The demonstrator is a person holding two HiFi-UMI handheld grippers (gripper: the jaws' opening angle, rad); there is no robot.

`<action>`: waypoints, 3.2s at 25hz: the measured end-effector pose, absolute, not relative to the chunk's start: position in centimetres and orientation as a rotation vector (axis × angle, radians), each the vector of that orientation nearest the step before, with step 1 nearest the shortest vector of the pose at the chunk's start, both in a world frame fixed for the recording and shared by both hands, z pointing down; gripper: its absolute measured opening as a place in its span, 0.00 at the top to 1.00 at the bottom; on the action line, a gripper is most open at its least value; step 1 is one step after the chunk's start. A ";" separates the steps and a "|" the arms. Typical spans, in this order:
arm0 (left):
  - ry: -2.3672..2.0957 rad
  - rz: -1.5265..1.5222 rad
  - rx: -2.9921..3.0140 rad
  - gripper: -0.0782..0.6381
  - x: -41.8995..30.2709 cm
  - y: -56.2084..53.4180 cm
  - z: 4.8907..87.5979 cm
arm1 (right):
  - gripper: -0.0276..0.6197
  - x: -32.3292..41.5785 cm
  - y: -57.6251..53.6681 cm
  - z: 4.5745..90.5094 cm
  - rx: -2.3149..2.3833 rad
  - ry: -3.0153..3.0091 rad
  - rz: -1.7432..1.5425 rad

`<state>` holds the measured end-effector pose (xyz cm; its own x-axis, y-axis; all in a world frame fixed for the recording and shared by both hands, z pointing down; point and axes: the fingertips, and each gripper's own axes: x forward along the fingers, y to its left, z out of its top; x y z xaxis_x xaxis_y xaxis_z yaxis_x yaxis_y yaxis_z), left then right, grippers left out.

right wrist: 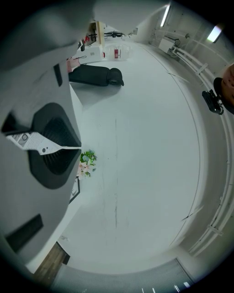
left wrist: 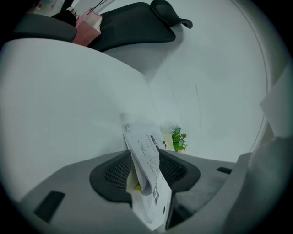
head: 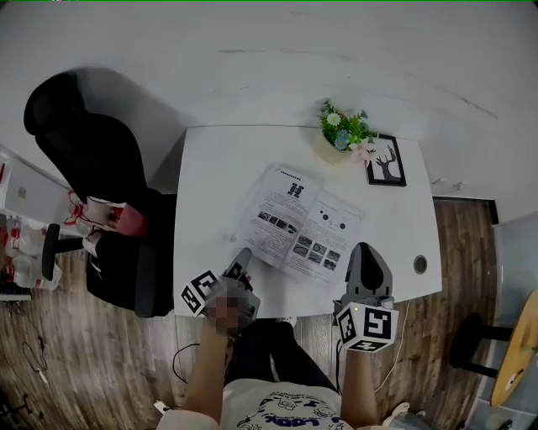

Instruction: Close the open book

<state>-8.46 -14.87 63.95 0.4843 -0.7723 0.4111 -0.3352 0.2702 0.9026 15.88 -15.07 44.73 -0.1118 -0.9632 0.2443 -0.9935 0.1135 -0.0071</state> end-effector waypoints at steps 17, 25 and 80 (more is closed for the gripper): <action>-1.068 -0.419 1.227 0.64 -8.2 -16.0 65.5 | 0.91 17.3 -15.1 44.5 1.980 -2.172 0.243; -1.084 -0.392 1.213 0.64 -8.1 -16.2 65.7 | 0.91 17.4 -15.1 44.6 1.980 -2.170 0.244; -1.011 -0.092 1.815 0.85 -0.5 -16.1 58.3 | 0.91 22.0 -12.0 42.7 2.151 -2.097 0.263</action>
